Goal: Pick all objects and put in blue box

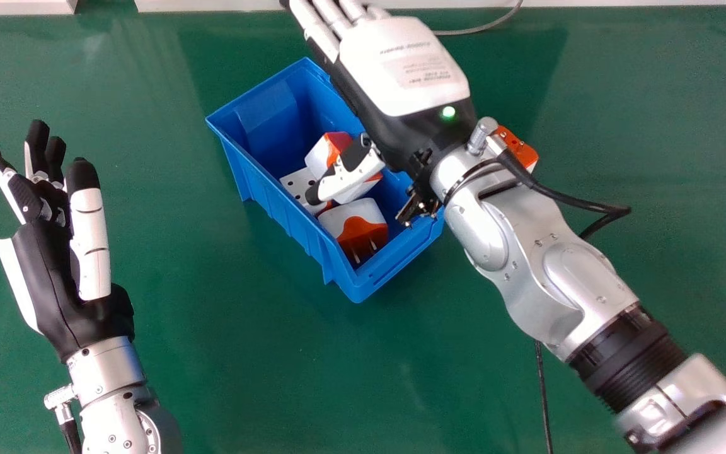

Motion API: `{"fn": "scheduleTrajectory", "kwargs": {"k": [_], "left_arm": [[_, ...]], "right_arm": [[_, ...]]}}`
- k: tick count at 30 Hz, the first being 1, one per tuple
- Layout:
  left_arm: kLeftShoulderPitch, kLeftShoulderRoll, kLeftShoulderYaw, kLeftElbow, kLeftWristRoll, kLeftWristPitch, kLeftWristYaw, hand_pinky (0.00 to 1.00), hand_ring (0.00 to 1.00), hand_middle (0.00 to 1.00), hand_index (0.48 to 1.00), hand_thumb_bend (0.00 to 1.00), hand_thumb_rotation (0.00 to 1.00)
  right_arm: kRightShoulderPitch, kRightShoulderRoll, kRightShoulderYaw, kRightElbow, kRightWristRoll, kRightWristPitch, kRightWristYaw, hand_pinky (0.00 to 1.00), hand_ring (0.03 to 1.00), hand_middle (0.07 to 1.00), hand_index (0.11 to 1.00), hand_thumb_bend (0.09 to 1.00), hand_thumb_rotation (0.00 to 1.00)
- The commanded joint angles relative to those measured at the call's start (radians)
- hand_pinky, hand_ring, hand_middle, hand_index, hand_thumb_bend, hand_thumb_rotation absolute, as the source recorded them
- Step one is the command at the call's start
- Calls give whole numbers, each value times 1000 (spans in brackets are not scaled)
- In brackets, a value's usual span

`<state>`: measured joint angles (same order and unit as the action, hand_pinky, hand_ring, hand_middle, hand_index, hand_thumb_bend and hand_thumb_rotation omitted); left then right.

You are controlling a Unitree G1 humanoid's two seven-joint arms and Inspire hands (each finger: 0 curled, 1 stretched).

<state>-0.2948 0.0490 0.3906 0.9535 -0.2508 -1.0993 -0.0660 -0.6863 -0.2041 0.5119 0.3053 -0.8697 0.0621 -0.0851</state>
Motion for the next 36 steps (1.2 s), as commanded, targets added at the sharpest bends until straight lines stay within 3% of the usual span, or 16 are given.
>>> {"fn": "scheduleTrajectory", "kwargs": {"k": [1,9,13,20,23,26,29,31,34,36], "left_arm": [[-9,6,1,-2,4,-15,3,919,954,956,937,706,700],[-15,6,1,5,-6,-10,-6,923,957,958,940,713,701],[-20,2,1,7,-18,-8,-17,924,958,958,938,715,700],[-20,9,-1,8,-15,-5,-17,934,964,964,945,732,706],[-19,10,-2,10,-18,-8,-24,934,965,967,948,741,707],[-18,6,0,8,-17,-8,-19,929,961,964,943,743,705],[-13,5,0,3,-23,-9,-26,926,958,960,939,733,695],[-11,5,0,2,-21,-11,-25,928,959,962,942,729,697],[-7,6,-1,1,-10,-13,-14,927,962,964,944,720,705],[-6,5,0,0,-14,-13,-18,925,962,964,944,712,706]], "right_arm": [[15,-15,-34,-85,-2,26,10,1000,1000,1000,1000,1000,319],[89,-72,-106,-264,-18,105,50,998,1000,1000,1000,1000,370],[136,-119,-173,-397,-16,160,123,999,1000,1000,1000,1000,369],[162,-172,-253,-462,-17,262,225,1000,1000,1000,1000,1000,304],[155,-205,-267,-441,-13,277,265,1000,1000,1000,1000,1000,304],[143,-229,-272,-418,1,298,324,999,1000,1000,1000,1000,306],[129,-242,-269,-396,2,325,379,1000,1000,1000,1000,1000,307],[122,-246,-266,-378,5,331,397,994,1000,1000,1000,1000,301],[109,-243,-257,-343,5,337,418,951,1000,1000,1000,1000,300],[96,-239,-244,-306,-1,339,425,930,1000,1000,1000,1000,300]]}}
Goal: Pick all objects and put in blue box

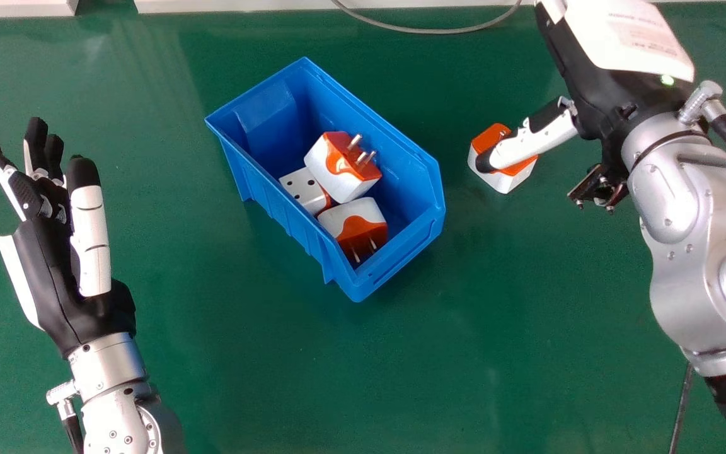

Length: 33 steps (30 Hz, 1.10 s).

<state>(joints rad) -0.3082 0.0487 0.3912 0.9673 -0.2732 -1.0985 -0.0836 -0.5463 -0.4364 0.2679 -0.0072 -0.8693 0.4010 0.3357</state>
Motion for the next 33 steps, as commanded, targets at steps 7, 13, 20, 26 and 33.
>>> {"fn": "scheduleTrajectory", "kwargs": {"k": [7,13,20,26,33], "left_arm": [[4,7,2,-6,3,-17,-5,919,958,961,943,687,699],[3,10,2,-3,-5,-16,-22,918,958,964,950,699,710],[5,5,6,-7,-16,-16,-39,925,963,970,954,680,710],[5,6,7,-4,-15,-18,-39,923,962,968,950,684,704],[9,3,7,-9,-16,-21,-37,917,957,964,948,681,705]], "right_arm": [[-116,34,60,217,36,-50,-2,878,974,999,1000,1000,291],[-193,77,102,472,76,-166,-103,855,958,978,994,1000,285],[-286,100,133,710,113,-285,-189,846,954,965,975,1000,257],[-335,105,184,839,105,-376,-262,804,926,945,952,983,245],[-345,111,177,898,148,-419,-324,569,721,821,804,834,64]]}}
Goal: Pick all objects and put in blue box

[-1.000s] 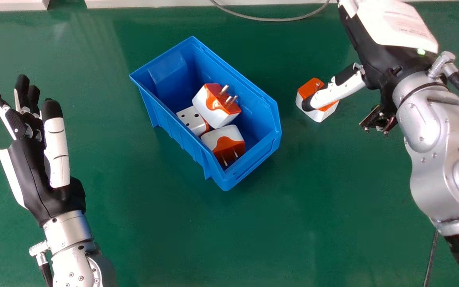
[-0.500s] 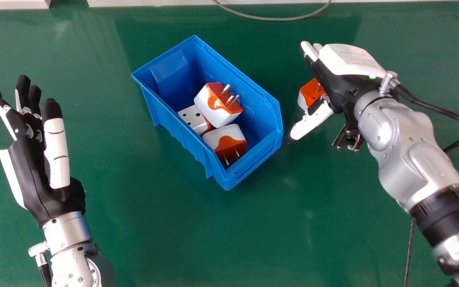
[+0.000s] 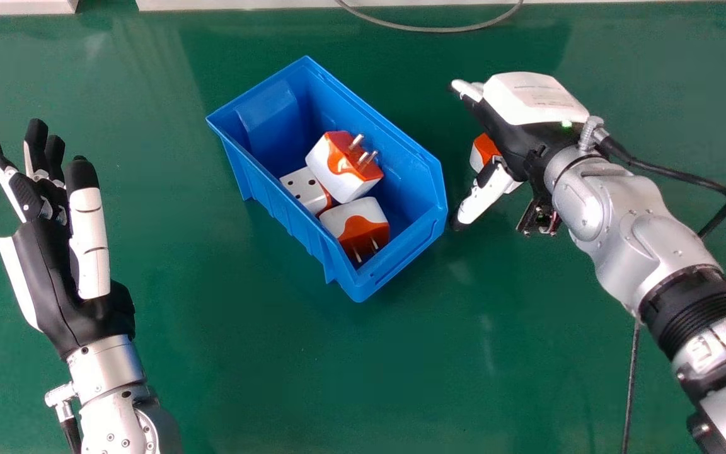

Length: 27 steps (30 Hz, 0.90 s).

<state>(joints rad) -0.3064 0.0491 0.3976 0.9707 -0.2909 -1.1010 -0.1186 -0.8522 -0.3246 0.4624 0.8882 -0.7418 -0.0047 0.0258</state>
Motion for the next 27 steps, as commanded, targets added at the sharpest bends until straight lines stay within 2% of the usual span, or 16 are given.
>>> {"fn": "scheduleTrajectory", "kwargs": {"k": [1,2,3,4,5,8,10,12,15,17,21,23,27], "left_arm": [[7,3,1,-12,3,-18,-2,917,956,962,947,681,704],[7,3,0,-12,6,-18,-1,917,957,962,948,682,705],[8,4,0,-12,6,-17,-1,917,957,962,948,682,705],[8,4,0,-12,7,-16,0,918,958,963,949,682,707],[7,4,0,-11,7,-16,0,919,959,963,950,684,709],[6,4,1,-9,3,-18,-4,919,959,964,951,681,710],[7,4,1,-9,4,-17,-2,921,959,964,951,672,712],[7,7,1,-6,15,-22,6,921,959,965,951,671,711],[7,6,1,-8,15,-22,7,921,960,966,953,671,717],[6,5,1,-7,18,-23,11,918,958,964,951,673,716],[4,5,0,-5,16,-24,8,915,956,962,948,676,716],[3,5,1,-3,19,-26,12,915,956,962,948,676,716],[0,2,2,-5,13,-22,11,914,954,961,947,676,713]], "right_arm": [[-40,-1,-23,8,30,-21,-15,503,663,785,758,782,32],[-39,-2,-27,13,39,-35,-21,445,614,749,720,746,16],[-39,-4,-30,18,49,-47,-27,445,614,749,720,746,16],[-39,-5,-31,22,54,-57,-32,429,584,728,708,700,13],[-39,-6,-31,27,57,-65,-35,402,525,675,673,612,6],[-36,-9,-33,40,56,-106,-78,396,504,649,663,594,5],[-34,-6,-38,50,59,-121,-111,387,444,578,577,545,2],[-34,3,-45,52,63,-110,-134,386,435,568,563,538,1],[-32,7,-52,48,67,-120,-162,378,422,551,540,529,0],[-32,5,-49,47,67,-127,-177,374,413,541,526,523,0],[-34,5,-50,42,75,-136,-188,357,411,538,515,511,0],[-33,1,-52,42,80,-158,-201,357,411,538,515,511,0],[-37,-4,-48,47,72,-181,-229,339,420,540,513,504,0]]}}
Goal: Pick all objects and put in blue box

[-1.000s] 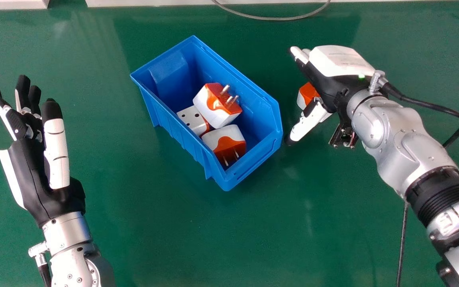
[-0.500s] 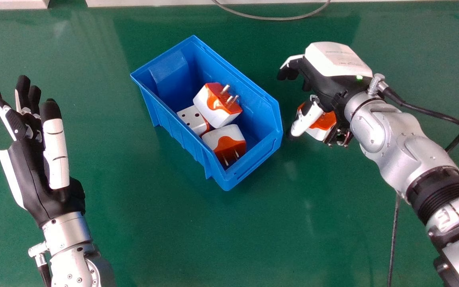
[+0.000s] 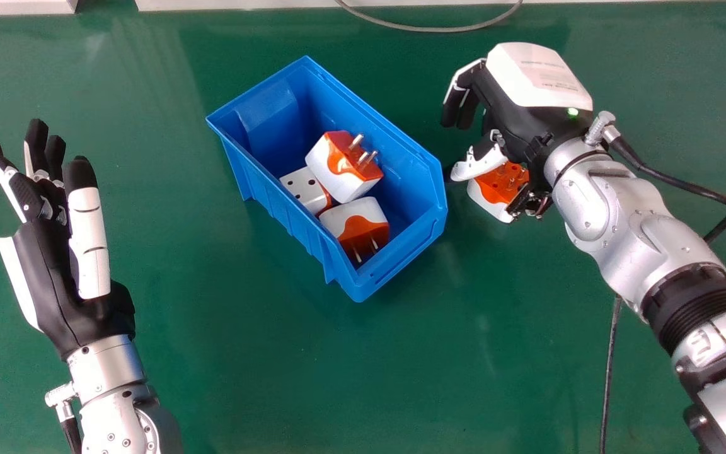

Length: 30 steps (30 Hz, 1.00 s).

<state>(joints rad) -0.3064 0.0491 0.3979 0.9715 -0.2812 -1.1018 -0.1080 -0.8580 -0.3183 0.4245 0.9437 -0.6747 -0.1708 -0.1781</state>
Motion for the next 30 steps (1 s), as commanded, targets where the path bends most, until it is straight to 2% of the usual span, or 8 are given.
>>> {"fn": "scheduleTrajectory", "kwargs": {"k": [1,10,18,21,25,27,29,30], "left_arm": [[0,2,1,-6,2,-19,0,913,953,960,946,676,711],[-4,-3,0,-13,-11,-9,-9,918,955,961,948,679,701],[-7,1,-2,-7,2,-17,1,919,956,962,950,683,708],[-6,0,-2,-11,4,-14,3,917,955,960,947,683,709],[-4,1,-3,-12,4,-10,2,917,954,959,948,689,708],[-4,1,-3,-11,7,-10,5,918,957,964,955,699,714],[-4,1,-3,-12,6,-10,5,918,957,964,956,701,714],[-3,2,-3,-10,9,-12,6,921,957,965,957,709,716]], "right_arm": [[-29,-12,-11,-15,4,-18,-30,335,423,540,513,502,0],[-12,-23,-29,-83,12,-2,-30,318,433,534,519,494,0],[4,-29,-33,-141,2,44,4,319,439,533,513,494,0],[7,-42,-4,-193,-39,133,85,310,439,537,514,493,0],[-2,-49,54,-299,-119,357,325,352,490,579,510,499,25],[-18,-48,82,-329,-143,447,455,586,712,784,714,808,131],[-30,-49,105,-353,-161,511,555,615,748,818,745,847,153],[-32,-47,109,-362,-165,533,582,758,871,907,822,923,193]]}}
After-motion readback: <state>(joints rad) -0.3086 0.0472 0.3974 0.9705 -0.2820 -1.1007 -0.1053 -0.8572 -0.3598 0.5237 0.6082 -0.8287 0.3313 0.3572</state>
